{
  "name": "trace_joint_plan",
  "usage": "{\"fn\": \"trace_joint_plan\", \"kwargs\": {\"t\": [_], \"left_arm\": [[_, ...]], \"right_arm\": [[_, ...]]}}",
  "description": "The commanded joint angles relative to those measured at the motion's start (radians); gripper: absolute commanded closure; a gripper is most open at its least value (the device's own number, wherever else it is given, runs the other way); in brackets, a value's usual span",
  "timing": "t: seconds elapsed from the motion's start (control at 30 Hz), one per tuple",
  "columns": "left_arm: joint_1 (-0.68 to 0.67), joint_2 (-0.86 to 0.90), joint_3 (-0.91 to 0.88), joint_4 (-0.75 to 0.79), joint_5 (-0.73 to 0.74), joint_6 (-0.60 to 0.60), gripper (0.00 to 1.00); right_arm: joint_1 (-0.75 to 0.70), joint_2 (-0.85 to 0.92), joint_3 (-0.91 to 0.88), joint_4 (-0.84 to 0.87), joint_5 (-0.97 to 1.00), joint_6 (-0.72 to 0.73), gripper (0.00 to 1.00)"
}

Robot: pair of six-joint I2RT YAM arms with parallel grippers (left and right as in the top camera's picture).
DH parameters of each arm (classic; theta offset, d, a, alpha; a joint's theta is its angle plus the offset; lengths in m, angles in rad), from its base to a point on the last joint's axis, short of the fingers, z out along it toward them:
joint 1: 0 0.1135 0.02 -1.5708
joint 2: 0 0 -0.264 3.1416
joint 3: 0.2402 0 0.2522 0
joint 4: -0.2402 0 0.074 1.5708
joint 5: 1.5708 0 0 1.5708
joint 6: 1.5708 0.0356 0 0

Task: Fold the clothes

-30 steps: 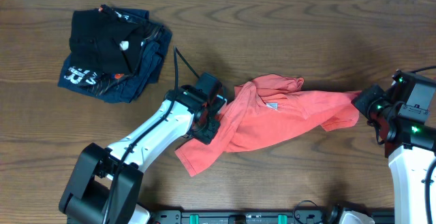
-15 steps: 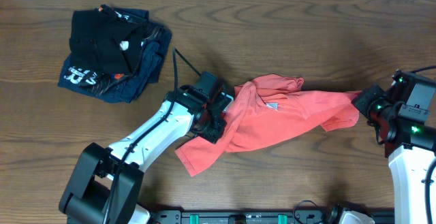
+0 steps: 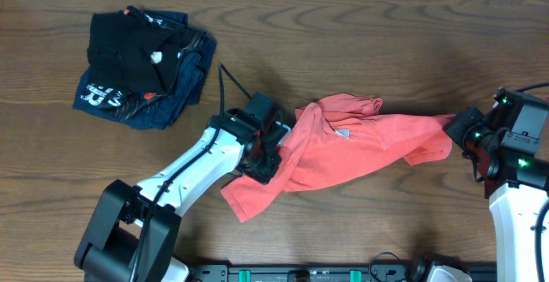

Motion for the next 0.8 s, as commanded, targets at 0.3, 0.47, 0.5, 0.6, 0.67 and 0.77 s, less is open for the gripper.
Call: {"fn": "trace_joint_plan", "kwargs": {"t": [0.3,0.47,0.5,0.6,0.67,0.77], "left_arm": [[-0.002,-0.005,0.006,-0.016,0.035,-0.013,0.56],[-0.007,-0.004,0.004,0.051,0.034,-0.005,0.56],[-0.009,-0.004,0.004,0.062,0.034,-0.004,0.56],[-0.014,-0.004,0.004,0.073,0.034,0.003,0.60],[-0.015,-0.004,0.004,0.070,0.039,0.002,0.68],[-0.015,-0.004,0.004,0.068,0.075,0.002,0.81]], "right_arm": [[-0.007,-0.002,0.008,0.000,0.010,-0.018,0.98],[-0.007,-0.002,0.008,0.000,0.010,-0.018,0.99],[-0.007,-0.002,0.008,0.000,0.010,-0.018,0.99],[-0.007,-0.002,0.008,0.001,0.010,-0.018,0.99],[-0.007,-0.002,0.008,0.001,0.010,-0.018,0.99],[-0.007,-0.002,0.008,0.001,0.010,-0.018,0.99]]}}
